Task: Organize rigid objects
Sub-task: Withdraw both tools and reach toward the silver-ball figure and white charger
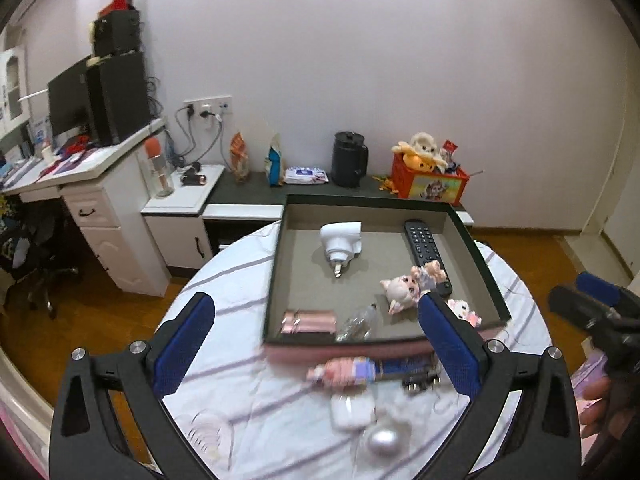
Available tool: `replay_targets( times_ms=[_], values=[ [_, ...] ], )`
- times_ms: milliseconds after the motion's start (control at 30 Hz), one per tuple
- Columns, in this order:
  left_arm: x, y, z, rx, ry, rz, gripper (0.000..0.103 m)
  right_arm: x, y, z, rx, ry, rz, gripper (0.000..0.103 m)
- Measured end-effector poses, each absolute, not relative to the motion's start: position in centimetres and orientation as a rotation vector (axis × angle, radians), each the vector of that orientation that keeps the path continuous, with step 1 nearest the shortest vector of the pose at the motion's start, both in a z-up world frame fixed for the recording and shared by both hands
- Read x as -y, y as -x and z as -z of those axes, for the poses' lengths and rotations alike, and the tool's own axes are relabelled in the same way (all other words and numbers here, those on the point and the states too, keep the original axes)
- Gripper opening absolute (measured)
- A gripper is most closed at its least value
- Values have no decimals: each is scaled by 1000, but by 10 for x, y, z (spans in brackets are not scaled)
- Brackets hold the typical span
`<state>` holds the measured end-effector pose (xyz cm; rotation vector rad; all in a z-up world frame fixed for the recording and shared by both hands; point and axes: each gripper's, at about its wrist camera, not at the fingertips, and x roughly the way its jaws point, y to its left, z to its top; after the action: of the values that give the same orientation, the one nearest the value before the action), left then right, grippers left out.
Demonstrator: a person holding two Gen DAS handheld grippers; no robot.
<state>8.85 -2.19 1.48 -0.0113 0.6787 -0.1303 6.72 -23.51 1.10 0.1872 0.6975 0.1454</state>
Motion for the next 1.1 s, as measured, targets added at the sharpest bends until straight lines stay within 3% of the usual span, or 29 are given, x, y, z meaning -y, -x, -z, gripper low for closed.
replay_targets(
  times_ms=[467, 1100],
  values=[
    [-17, 12, -18, -637, 27, 26, 103, 229, 29, -26, -616, -221, -144, 103],
    [-19, 49, -12, -660, 26, 9, 103, 229, 60, -12, -655, -210, -112, 103]
  ],
)
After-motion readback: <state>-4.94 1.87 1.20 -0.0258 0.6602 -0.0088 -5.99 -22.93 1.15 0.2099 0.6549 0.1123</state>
